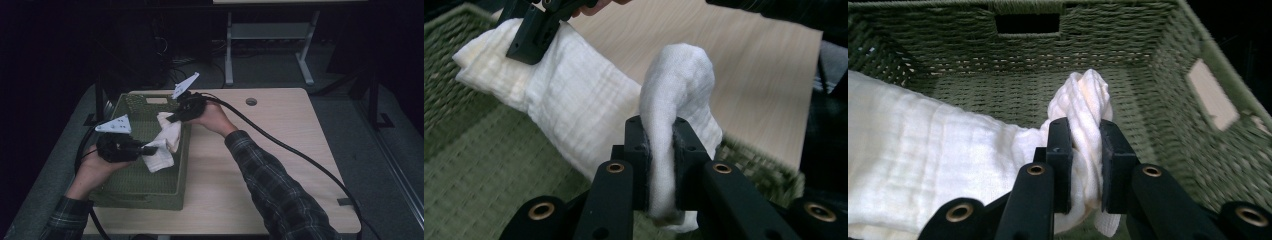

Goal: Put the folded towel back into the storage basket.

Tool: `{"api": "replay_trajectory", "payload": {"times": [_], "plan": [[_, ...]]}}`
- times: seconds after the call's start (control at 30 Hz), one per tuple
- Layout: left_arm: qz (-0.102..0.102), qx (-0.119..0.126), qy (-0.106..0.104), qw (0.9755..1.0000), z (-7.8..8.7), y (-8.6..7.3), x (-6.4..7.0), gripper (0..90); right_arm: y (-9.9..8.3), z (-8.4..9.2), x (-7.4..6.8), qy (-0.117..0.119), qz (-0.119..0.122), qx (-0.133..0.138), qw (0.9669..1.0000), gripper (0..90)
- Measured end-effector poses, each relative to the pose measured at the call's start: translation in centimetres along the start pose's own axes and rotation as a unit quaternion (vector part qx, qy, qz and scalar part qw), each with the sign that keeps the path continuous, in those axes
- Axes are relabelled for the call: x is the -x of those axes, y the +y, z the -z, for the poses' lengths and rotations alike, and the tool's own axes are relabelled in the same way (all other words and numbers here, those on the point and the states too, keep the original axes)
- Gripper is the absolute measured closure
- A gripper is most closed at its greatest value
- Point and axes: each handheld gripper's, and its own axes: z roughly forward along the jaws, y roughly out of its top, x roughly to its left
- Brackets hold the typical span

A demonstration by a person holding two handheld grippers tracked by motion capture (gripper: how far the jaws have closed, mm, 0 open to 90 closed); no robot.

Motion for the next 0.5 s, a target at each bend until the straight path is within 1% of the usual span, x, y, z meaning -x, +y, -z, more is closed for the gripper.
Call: {"api": "replay_trajectory", "payload": {"times": [0.03, 0.1, 0.23, 0.37, 0.4, 0.47, 0.5], "plan": [[0.0, 0.001, 0.0, 1.0, 0.0, -0.3, -0.1, 79.8, 0.1, -0.8, -0.1, -0.001, 0.006, 0.001, 1.0, 77.8], [0.004, 0.0, -0.001, 1.0, 0.1, -0.8, -0.2, 79.8, 0.1, -1.4, -0.3, 0.003, 0.002, 0.004, 1.0, 77.8], [0.01, -0.006, -0.006, 0.9999, -0.3, -1.9, -0.3, 79.7, -0.3, -2.9, -0.7, 0.008, 0.003, -0.005, 1.0, 77.8], [0.009, -0.01, -0.014, 0.9998, -0.8, -2.3, -0.1, 79.6, -0.7, -3.4, -1.0, 0.012, 0.005, -0.006, 0.9999, 77.7], [0.008, -0.011, -0.015, 0.9998, -0.9, -2.4, -0.1, 79.5, -0.7, -3.4, -1.0, 0.006, 0.009, -0.004, 0.9999, 77.7], [0.009, -0.015, -0.017, 0.9997, -1.2, -2.6, -0.1, 79.4, -0.7, -3.3, -1.1, 0.007, 0.006, -0.002, 1.0, 77.7], [0.008, -0.017, -0.019, 0.9996, -1.4, -2.7, 0.0, 79.4, -0.7, -3.3, -1.3, 0.004, 0.005, -0.005, 1.0, 77.7]]}}
